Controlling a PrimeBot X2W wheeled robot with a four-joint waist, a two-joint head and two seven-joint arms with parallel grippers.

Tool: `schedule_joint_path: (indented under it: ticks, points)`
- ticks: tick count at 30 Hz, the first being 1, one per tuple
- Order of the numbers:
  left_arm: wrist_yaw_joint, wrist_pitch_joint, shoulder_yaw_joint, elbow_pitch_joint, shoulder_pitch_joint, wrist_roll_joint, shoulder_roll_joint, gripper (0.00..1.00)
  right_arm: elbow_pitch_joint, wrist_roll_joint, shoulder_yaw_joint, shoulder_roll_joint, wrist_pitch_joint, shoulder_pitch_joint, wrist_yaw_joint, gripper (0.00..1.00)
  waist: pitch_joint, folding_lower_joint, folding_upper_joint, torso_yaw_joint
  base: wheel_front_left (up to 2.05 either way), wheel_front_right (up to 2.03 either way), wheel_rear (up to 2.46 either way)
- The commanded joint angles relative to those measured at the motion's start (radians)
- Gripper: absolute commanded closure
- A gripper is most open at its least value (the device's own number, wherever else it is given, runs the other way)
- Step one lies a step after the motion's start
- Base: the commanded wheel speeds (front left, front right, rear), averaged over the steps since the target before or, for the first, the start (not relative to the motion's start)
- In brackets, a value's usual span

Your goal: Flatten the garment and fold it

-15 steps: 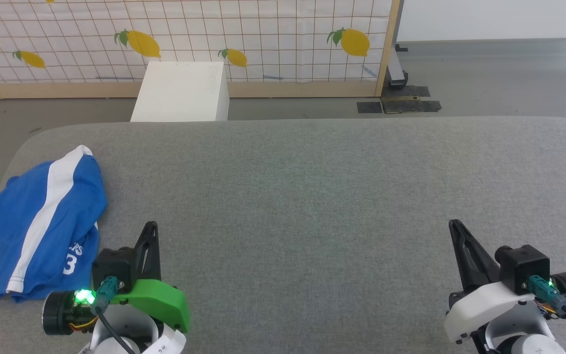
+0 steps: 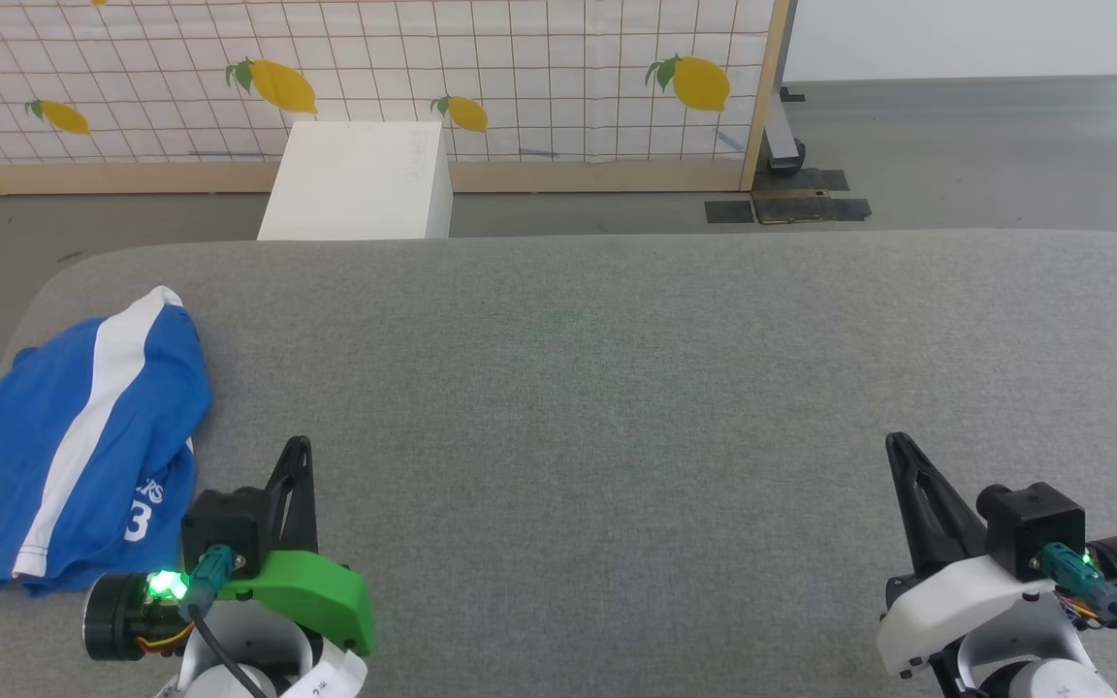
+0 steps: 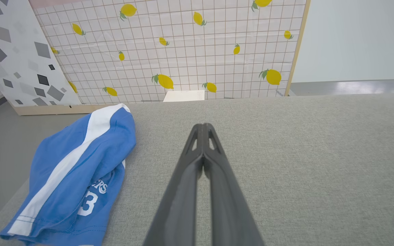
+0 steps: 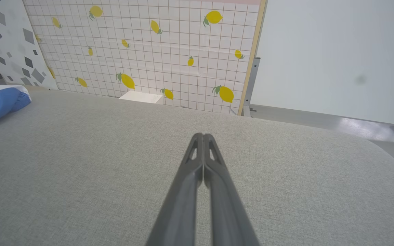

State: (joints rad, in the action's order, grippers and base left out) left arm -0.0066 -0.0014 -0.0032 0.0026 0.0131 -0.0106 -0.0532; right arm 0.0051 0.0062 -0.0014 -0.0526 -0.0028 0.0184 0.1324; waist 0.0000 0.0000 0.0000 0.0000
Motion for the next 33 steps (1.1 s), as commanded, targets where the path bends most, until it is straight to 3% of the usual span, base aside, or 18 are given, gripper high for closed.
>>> schedule_joint_path:
  ticks: [1, 15, 16, 33]
  points:
    - [0.007, 0.001, 0.003, -0.003, -0.013, 0.011, 0.003, 1.0, -0.005, -0.006, 0.001, 0.002, 0.003, -0.018, -0.002, 1.0, 0.0, 0.0, 0.0, 0.0, 0.0, 0.0, 0.0]
    - [0.007, 0.001, 0.003, -0.003, -0.013, 0.011, 0.003, 1.0, -0.005, -0.006, 0.001, 0.002, 0.003, -0.018, -0.002, 1.0, 0.0, 0.0, 0.0, 0.0, 0.0, 0.0, 0.0]
    - [0.0, 0.0, 0.0, 0.0, 0.0, 0.0, 0.0, 0.0, 0.0, 0.0, 0.0, 0.0, 0.0, 0.0, 0.0, 0.0, 0.0, 0.0, 0.0, 0.0, 0.0, 0.0, 0.0]
    - [0.014, -0.026, -0.034, 0.03, 0.016, -0.024, 0.0, 0.0, 0.011, 0.012, -0.009, 0.0, -0.023, 0.001, 0.0, 0.0, -0.005, 0.0, 0.0, 0.005, 0.0, 0.0, 0.0]
